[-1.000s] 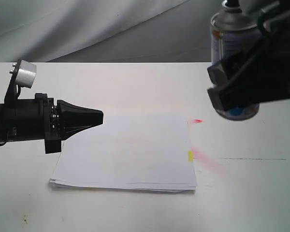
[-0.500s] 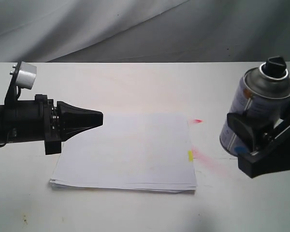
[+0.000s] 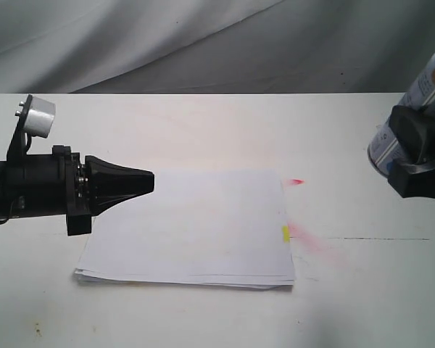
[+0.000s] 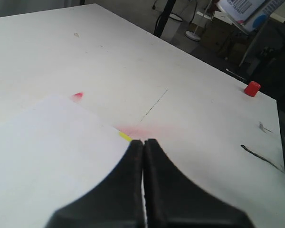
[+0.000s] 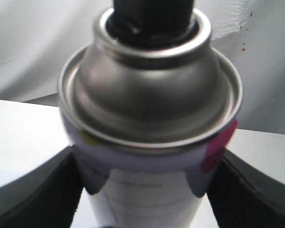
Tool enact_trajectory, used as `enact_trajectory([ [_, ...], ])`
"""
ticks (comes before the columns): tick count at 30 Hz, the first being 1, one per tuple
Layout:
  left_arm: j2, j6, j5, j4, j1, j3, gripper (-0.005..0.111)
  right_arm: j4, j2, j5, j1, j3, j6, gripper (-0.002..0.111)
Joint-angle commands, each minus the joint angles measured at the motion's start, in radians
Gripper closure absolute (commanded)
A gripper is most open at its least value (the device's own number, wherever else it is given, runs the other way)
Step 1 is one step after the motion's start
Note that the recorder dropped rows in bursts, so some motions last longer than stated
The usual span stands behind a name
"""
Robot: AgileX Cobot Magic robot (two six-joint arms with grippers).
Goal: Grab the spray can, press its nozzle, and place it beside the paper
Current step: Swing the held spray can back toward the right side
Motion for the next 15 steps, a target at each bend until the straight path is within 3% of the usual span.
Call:
enact_trajectory([
  [1, -0.008, 0.006, 0.008, -0.005, 0.000, 0.004, 0.107, -0.048, -0.009, 0.006, -0.001, -0.009, -0.015, 0.108],
  [15, -0.008, -0.011, 0.008, -0.005, 0.000, 0.004, 0.107, -0.048, -0.009, 0.004, -0.001, -0.009, -0.015, 0.108],
])
